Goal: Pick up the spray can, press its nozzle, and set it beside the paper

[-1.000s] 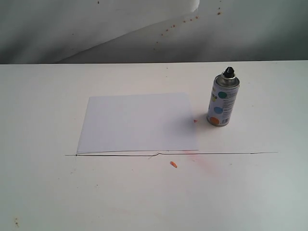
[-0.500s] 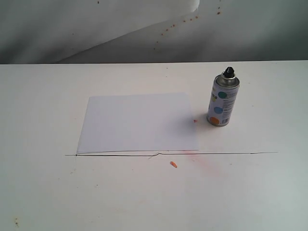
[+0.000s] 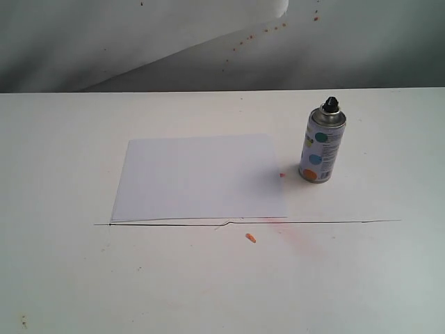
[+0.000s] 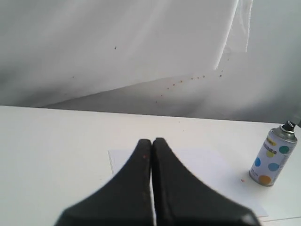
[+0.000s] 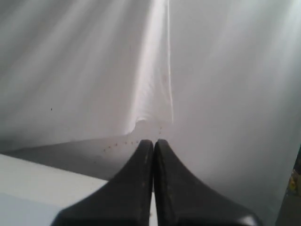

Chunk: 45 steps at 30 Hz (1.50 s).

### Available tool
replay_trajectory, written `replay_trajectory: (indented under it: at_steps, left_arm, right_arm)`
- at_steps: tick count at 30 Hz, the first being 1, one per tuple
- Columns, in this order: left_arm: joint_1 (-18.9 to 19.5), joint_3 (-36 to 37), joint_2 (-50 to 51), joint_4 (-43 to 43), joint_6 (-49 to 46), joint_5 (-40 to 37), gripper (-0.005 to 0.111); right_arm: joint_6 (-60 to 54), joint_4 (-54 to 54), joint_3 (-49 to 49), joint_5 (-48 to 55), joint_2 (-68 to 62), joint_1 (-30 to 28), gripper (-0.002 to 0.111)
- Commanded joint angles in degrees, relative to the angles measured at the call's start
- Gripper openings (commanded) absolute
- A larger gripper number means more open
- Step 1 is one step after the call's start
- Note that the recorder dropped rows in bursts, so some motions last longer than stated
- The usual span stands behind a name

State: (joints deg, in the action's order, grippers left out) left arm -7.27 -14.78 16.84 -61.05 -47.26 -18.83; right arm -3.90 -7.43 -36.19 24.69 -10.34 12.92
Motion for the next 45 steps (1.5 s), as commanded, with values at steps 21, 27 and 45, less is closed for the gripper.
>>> replay_trajectory:
  at_steps: [21,27,45]
  left_arm:
    - [-2.04,5.88,-0.16,0.32,0.27,0.58,0.0]
    - [-2.04,5.88,-0.16,0.32,0.38,0.58,0.0]
    - [-2.04,5.88,-0.16,0.32,0.22,0.58,0.0]
  right_arm:
    - [1.19,2.82,21.76,-16.48,0.09,-0.3,0.0]
    - [1.19,2.82,21.76,-16.48,0.09,-0.3,0.0]
    - [2.02,11.07,21.76,-12.43,0.2,-18.09,0.0]
